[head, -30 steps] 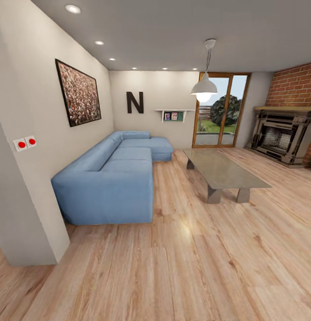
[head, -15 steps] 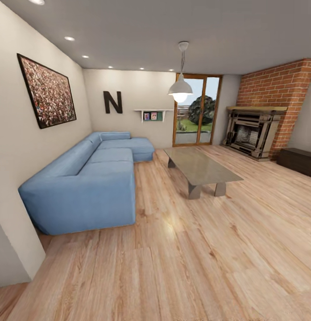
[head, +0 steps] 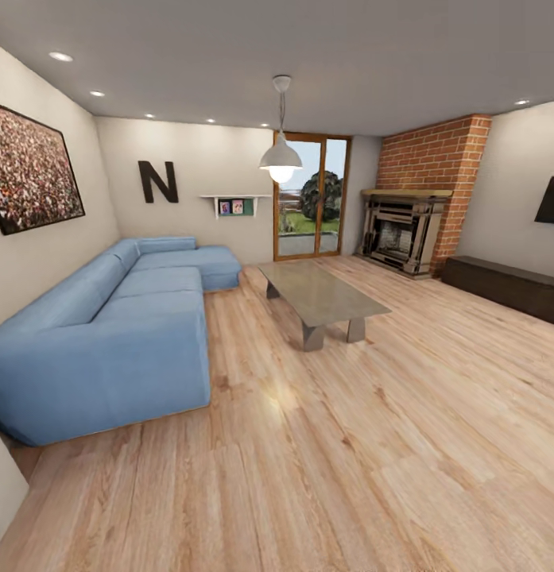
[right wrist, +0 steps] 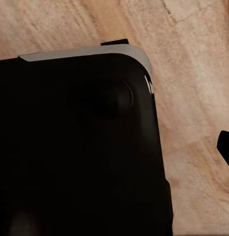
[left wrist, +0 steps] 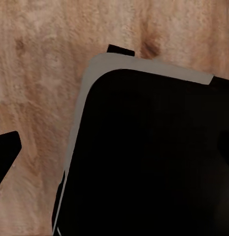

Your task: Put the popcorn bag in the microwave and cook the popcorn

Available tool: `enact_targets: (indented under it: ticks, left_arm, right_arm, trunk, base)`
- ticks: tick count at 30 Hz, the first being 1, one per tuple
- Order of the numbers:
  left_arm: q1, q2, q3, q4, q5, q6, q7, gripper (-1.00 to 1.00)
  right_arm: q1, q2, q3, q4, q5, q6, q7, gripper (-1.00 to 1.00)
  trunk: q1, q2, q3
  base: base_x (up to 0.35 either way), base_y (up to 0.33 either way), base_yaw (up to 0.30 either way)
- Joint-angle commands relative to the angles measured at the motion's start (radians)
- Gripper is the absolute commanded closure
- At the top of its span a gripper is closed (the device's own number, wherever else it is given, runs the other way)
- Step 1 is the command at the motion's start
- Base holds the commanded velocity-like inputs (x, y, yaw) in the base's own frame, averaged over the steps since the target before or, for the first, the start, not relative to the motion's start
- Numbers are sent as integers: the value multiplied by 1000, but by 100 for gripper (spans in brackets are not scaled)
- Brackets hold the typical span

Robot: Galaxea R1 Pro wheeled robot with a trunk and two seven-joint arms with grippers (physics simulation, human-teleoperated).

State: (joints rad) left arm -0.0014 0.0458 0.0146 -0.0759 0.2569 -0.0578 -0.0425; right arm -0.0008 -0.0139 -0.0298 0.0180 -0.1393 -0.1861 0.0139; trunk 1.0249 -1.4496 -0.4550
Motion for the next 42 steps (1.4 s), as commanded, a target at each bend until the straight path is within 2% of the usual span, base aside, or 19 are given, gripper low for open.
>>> enact_targets:
  ticks: [1,5,42]
  left_arm:
    - [0,0,2,1,-10,-2,-4,-100]
    - [0,0,2,1,-46,-3,-6,-100]
    - [0,0,1,10,-48,-13,-2,-100]
  right_arm:
    - [-1,0,-2,2,-6,-6,1,-100]
    - [-1,0,-2,2,-6,-6,1,-100]
    - [4,1,-2,2,-8,-24,0,-100]
  trunk:
    - [0,0,-1]
    - [0,0,-1]
    - [0,0,14]
  base:
    - [115,0,-298]
    - [256,0,-298]
    - [320,0,-298]
